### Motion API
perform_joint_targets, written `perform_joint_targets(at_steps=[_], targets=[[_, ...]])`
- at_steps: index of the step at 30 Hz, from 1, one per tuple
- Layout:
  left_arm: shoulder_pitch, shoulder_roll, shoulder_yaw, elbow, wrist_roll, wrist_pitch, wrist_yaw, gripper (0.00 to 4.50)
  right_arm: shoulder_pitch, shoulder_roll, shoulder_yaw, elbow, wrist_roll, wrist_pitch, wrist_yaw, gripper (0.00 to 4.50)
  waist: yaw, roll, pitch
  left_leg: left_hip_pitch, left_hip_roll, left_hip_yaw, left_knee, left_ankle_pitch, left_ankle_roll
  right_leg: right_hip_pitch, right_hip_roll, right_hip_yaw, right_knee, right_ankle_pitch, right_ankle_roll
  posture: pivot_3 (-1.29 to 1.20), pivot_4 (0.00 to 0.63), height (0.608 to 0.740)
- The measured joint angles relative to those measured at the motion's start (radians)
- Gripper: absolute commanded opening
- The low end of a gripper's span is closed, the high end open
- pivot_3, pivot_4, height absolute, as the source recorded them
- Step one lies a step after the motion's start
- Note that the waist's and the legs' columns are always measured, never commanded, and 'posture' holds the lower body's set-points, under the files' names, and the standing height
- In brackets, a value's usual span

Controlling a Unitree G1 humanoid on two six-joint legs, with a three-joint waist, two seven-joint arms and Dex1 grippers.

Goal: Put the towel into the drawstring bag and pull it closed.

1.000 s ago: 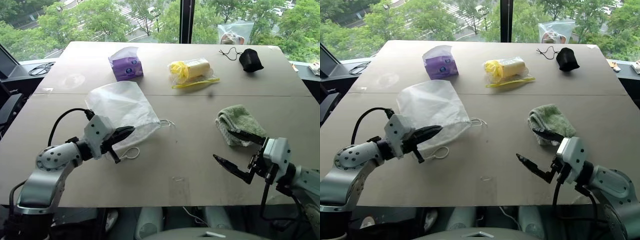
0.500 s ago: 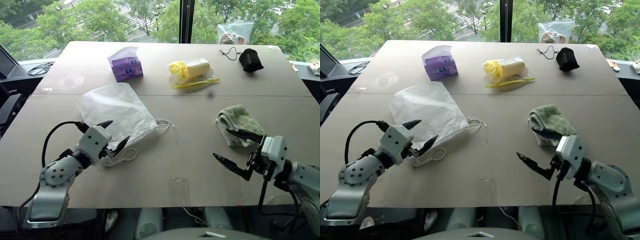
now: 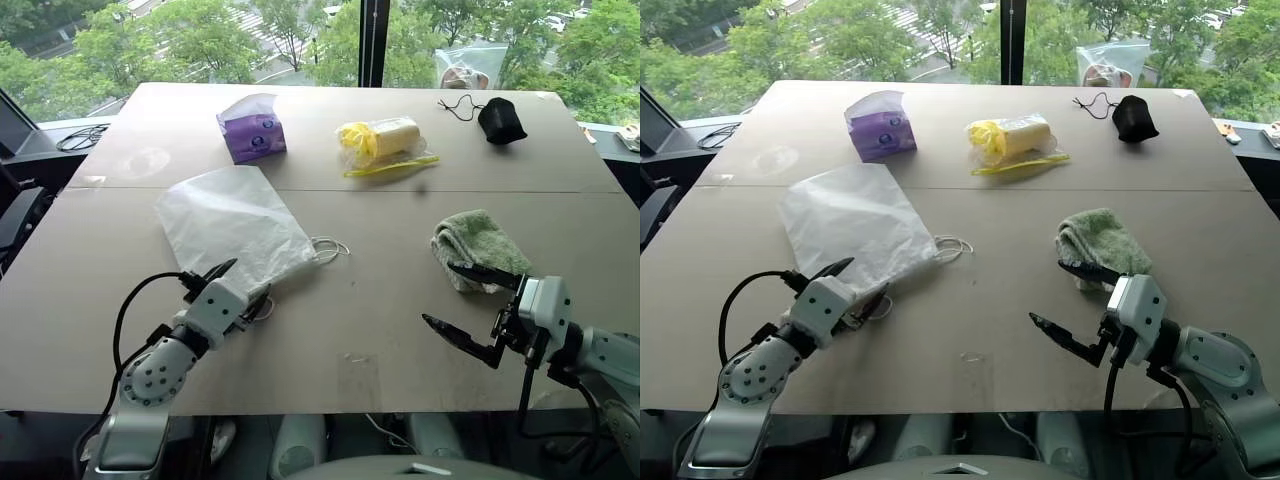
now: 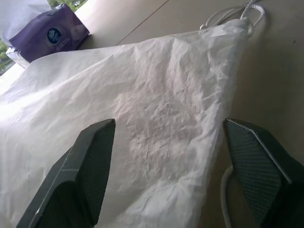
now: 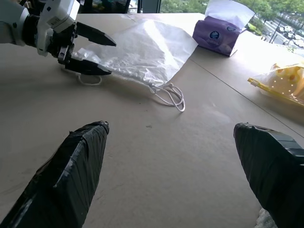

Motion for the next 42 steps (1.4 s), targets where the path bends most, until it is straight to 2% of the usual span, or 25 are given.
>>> perform_joint_targets(at_steps=[5, 9, 10, 12, 17, 21, 22, 24, 25, 27, 29, 35, 38, 42], targets=[[-0.034, -0.014, -0.028, 0.042, 0.097, -0.048, 0.076, 3.69, 0.002, 0.000, 0.000, -0.007, 0.000, 0.000, -0.005, 4.50, 0.000, 0.000, 0.000, 0.000, 0.000, 0.000, 0.000, 0.000, 0.000, 0.000, 0.000, 0.000, 0.000, 0.000, 0.000, 0.00, 0.150, 0.740], [-0.059, -0.021, -0.029, 0.064, 0.113, -0.065, 0.106, 3.69, 0.009, 0.000, -0.001, -0.010, -0.001, 0.000, -0.018, 4.50, 0.000, 0.000, 0.000, 0.000, 0.000, 0.000, 0.000, 0.000, 0.000, 0.000, 0.000, 0.000, 0.000, 0.000, 0.000, 0.00, 0.150, 0.740], [-0.071, -0.022, -0.024, 0.070, 0.105, -0.060, 0.108, 3.17, 0.013, 0.000, -0.001, -0.011, -0.002, 0.000, -0.021, 4.50, 0.000, 0.000, 0.000, 0.000, 0.000, 0.000, 0.000, 0.000, 0.000, 0.000, 0.000, 0.000, 0.000, 0.000, 0.000, 0.00, 0.150, 0.740], [-0.088, -0.028, -0.002, 0.073, 0.068, -0.025, 0.101, 2.43, 0.016, 0.000, -0.001, -0.014, -0.018, 0.001, -0.028, 4.50, -0.001, 0.000, 0.000, 0.000, 0.000, 0.000, 0.000, 0.000, 0.000, 0.000, 0.000, 0.000, 0.000, 0.000, 0.000, 0.00, 0.150, 0.740], [-0.148, -0.041, 0.081, 0.064, -0.232, 0.242, -0.029, 0.09, -0.013, -0.018, 0.007, -0.029, -0.070, 0.093, -0.086, 4.50, -0.003, 0.000, 0.000, 0.000, 0.000, 0.001, 0.000, 0.002, 0.004, 0.000, 0.001, 0.000, 0.001, 0.000, 0.000, 0.00, 0.150, 0.740], [-0.218, -0.044, 0.177, 0.024, -0.609, 0.588, -0.114, 0.03, -0.104, -0.022, 0.004, 0.010, -0.044, 0.152, -0.102, 4.50, -0.002, -0.001, 0.000, 0.000, 0.000, 0.000, 0.001, 0.003, 0.005, 0.000, 0.001, 0.000, 0.001, 0.000, 0.000, 0.00, 0.150, 0.740], [-0.220, -0.044, 0.181, 0.024, -0.622, 0.597, -0.115, 0.03, -0.107, -0.021, 0.004, 0.013, -0.044, 0.153, -0.104, 4.50, -0.002, -0.001, 0.000, 0.000, 0.000, 0.000, 0.001, 0.003, 0.005, 0.000, 0.001, 0.000, 0.001, 0.000, 0.000, 0.00, 0.150, 0.740], [-0.252, -0.034, 0.233, 0.016, -0.754, 0.709, -0.118, 0.03, -0.141, -0.012, -0.008, 0.038, -0.050, 0.163, -0.139, 4.50, -0.002, -0.001, 0.000, 0.000, 0.000, -0.001, 0.001, 0.003, 0.005, 0.001, 0.002, 0.000, 0.001, 0.000, 0.001, 0.00, 0.150, 0.740], [-0.311, -0.004, 0.335, 0.027, -1.029, 0.929, -0.096, 0.03, -0.190, -0.002, -0.024, 0.106, -0.113, 0.182, -0.216, 4.50, -0.002, -0.002, 0.000, 0.000, 0.000, -0.001, 0.002, 0.003, 0.005, 0.001, 0.006, 0.001, 0.002, 0.002, 0.004, 0.00, 0.150, 0.740], [-0.334, 0.009, 0.365, 0.035, -1.104, 0.988, -0.074, 0.03, -0.207, -0.002, -0.027, 0.120, -0.133, 0.203, -0.241, 4.50, -0.002, -0.002, 0.000, 0.000, 0.000, 0.000, 0.002, 0.003, 0.005, 0.001, 0.006, 0.001, 0.002, 0.002, 0.004, 0.00, 0.150, 0.740], [-0.375, 0.030, 0.376, 0.047, -1.166, 1.045, -0.034, 0.03, -0.270, -0.002, -0.027, 0.150, -0.124, 0.307, -0.272, 4.50, -0.002, -0.002, 0.000, 0.000, 0.000, 0.000, 0.002, 0.003, 0.005, 0.001, 0.007, 0.002, 0.002, 0.002, 0.004, 0.00, 0.150, 0.740], [-0.445, 0.034, 0.346, 0.067, -1.200, 1.074, 0.022, 0.03, -0.504, -0.033, -0.006, 0.390, -0.156, 0.474, -0.303, 4.50, -0.004, -0.002, 0.000, 0.001, 0.000, 0.001, 0.004, 0.003, 0.005, 0.001, 0.008, 0.003, 0.003, 0.002, 0.001, 0.00, 0.150, 0.740], [-0.481, 0.031, 0.316, 0.110, -1.181, 1.066, 0.043, 0.03, -0.589, -0.079, 0.065, 0.603, -0.184, 0.534, -0.234, 4.50, 0.000, -0.003, 0.001, 0.000, -0.001, 0.000, 0.004, 0.003, 0.005, 0.002, 0.008, 0.002, 0.002, 0.004, -0.002, 0.00, 0.150, 0.740], [-0.506, 0.031, 0.284, 0.126, -1.148, 1.050, 0.051, 0.03, -0.679, -0.103, 0.127, 0.774, -0.182, 0.548, -0.095, 4.50, -0.004, -0.004, 0.000, 0.000, -0.001, 0.001, 0.003, 0.003, 0.005, 0.002, 0.009, 0.004, 0.002, 0.005, -0.001, 0.00, 0.150, 0.740]])
